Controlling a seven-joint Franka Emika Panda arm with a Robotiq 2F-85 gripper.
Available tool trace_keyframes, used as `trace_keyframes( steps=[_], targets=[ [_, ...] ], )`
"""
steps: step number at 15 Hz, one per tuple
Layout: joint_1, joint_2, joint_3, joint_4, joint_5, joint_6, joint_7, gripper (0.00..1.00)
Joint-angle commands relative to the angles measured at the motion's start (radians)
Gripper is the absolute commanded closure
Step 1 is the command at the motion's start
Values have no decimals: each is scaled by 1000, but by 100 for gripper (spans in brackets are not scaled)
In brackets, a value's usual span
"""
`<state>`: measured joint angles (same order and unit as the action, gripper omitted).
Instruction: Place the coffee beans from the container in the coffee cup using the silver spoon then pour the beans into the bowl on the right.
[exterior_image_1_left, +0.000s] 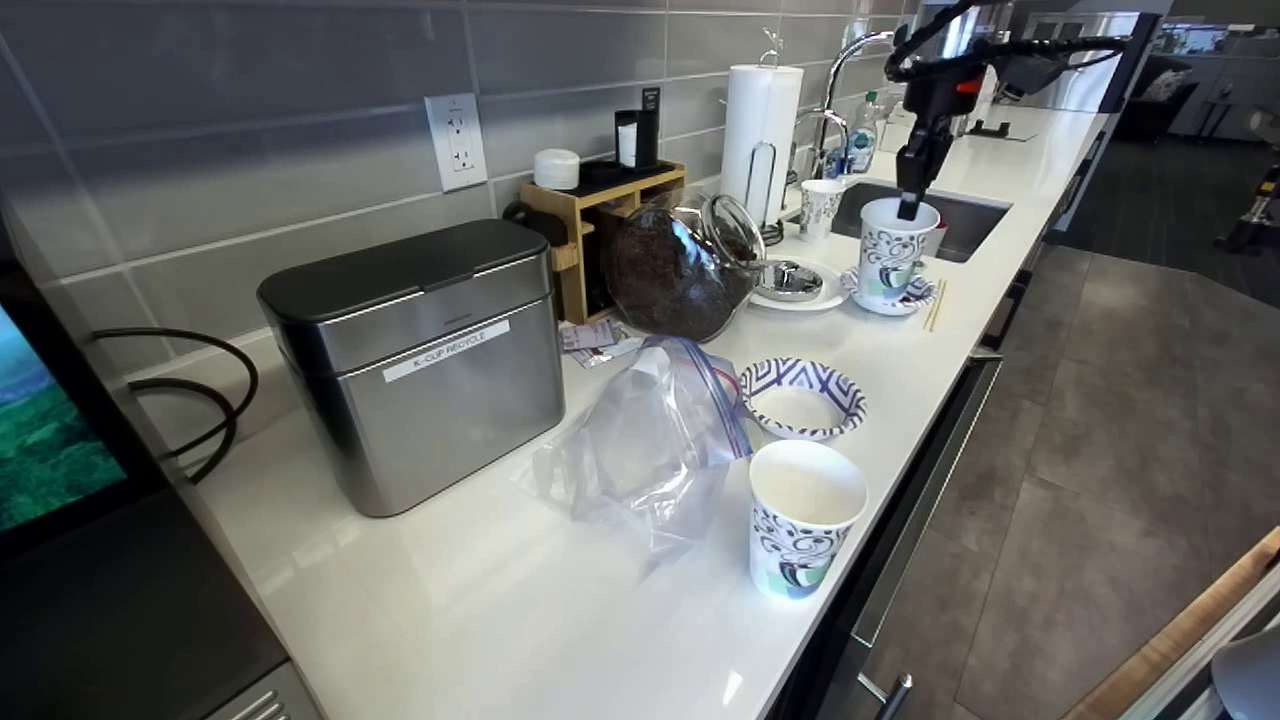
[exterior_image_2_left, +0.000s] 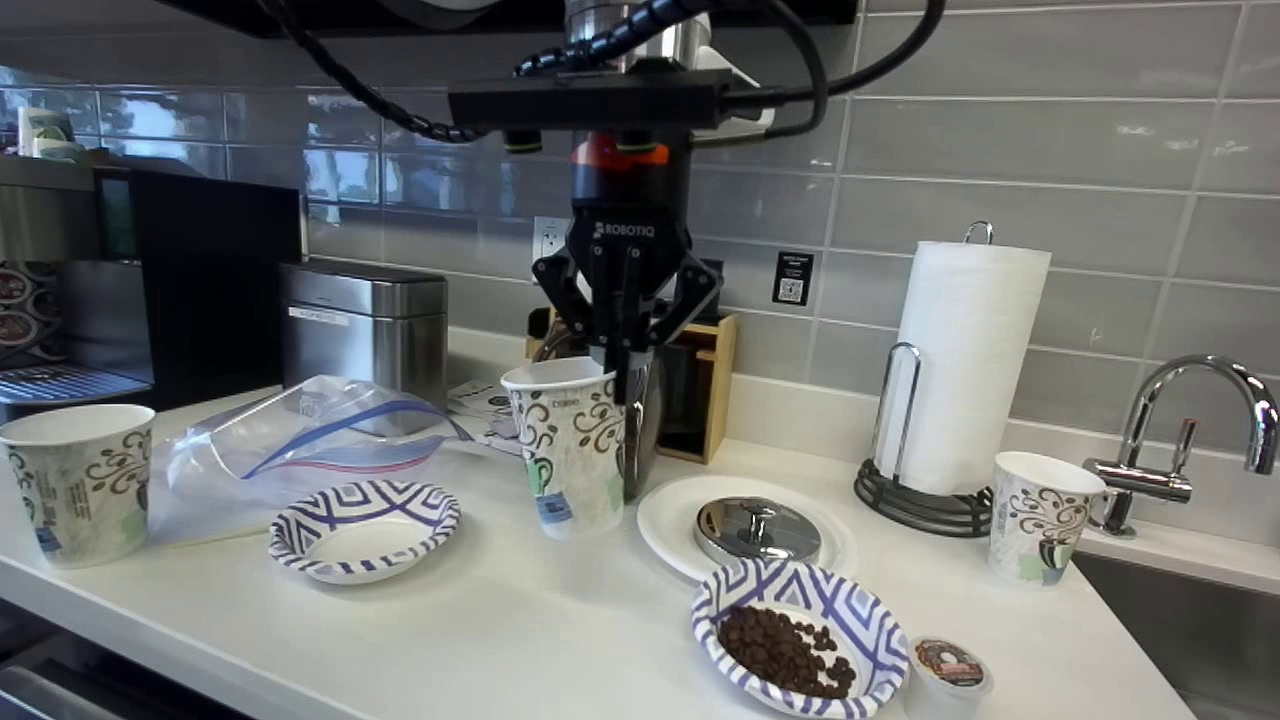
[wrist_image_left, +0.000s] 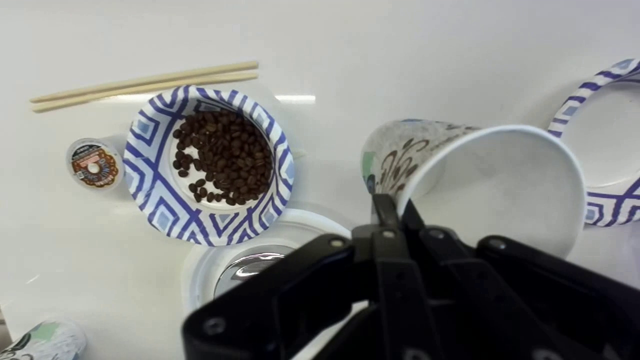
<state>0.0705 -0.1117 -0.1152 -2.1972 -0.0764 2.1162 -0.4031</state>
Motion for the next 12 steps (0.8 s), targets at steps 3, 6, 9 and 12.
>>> trace_keyframes(
  steps=[3, 6, 9, 12],
  targets=[
    [-23, 23, 35, -33, 76, 28, -70, 99],
    [-28, 40, 40, -43, 93, 43, -96, 99],
    [-36, 63, 43, -56, 95, 64, -104, 99],
    [-42, 88, 48, -63, 94, 78, -120, 99]
  ],
)
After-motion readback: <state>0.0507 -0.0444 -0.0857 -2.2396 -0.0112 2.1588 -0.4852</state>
